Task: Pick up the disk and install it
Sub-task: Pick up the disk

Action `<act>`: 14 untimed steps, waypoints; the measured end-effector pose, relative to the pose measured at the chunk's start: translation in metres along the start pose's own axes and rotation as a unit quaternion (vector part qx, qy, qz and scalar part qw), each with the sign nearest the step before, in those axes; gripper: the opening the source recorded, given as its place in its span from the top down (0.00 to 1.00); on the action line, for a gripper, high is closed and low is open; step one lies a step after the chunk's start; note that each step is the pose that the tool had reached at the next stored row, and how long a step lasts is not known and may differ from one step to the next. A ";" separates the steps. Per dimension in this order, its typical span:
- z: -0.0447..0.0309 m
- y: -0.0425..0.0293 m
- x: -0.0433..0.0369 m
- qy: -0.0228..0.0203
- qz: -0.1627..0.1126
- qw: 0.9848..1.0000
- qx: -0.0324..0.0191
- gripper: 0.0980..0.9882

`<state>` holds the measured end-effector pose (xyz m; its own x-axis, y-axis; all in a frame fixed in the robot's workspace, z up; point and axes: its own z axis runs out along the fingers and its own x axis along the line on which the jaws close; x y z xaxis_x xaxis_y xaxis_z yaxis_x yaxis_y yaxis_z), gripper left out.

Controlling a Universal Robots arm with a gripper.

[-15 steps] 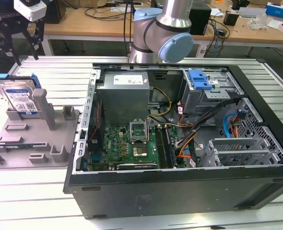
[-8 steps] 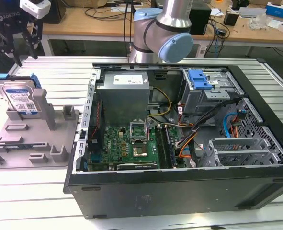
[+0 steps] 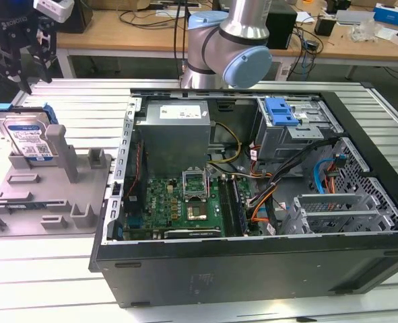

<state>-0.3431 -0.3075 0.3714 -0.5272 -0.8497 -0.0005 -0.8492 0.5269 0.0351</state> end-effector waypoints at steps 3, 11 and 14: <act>0.0000 0.0000 0.0000 0.005 -0.032 0.999 0.002 0.57; 0.0005 0.0000 0.0000 0.018 -0.123 0.992 0.008 0.57; 0.0006 0.0000 0.0000 0.021 -0.148 0.989 0.010 0.57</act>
<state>-0.3431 -0.3075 0.3707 -0.2545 -0.9665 0.0333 -0.9667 0.2552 0.0202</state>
